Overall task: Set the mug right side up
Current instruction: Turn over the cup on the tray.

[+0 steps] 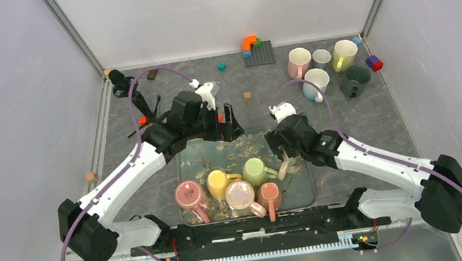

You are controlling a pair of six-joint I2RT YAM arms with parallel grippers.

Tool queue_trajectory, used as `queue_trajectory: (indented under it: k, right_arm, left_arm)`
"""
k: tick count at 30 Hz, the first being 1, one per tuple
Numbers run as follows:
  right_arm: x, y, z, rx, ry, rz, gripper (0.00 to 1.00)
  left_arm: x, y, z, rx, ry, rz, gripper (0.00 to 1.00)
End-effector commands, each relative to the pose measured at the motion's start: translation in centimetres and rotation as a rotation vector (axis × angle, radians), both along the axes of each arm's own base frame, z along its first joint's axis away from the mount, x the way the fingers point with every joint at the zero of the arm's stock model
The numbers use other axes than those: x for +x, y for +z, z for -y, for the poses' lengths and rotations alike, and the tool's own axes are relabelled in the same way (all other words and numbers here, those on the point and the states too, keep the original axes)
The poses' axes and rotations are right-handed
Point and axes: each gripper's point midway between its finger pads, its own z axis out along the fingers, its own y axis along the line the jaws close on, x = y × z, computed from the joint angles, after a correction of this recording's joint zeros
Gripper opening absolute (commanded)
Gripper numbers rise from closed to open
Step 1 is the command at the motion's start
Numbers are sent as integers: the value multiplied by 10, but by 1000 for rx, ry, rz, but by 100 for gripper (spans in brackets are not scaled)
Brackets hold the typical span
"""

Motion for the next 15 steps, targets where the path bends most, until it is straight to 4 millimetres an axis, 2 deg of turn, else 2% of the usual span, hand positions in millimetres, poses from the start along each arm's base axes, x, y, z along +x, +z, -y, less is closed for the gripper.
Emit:
queue_trajectory:
  k: [1, 6, 15]
  right_arm:
    - [16, 41, 0, 3, -30, 85, 98]
    - [6, 63, 12, 50, -134, 59, 98]
    - [-37, 71, 15, 227, -188, -79, 98]
  left_arm:
    - [1, 20, 2, -39, -28, 61, 100]
    - [-1, 20, 4, -46, -41, 64, 100]
    - [-1, 22, 7, -63, -60, 73, 100]
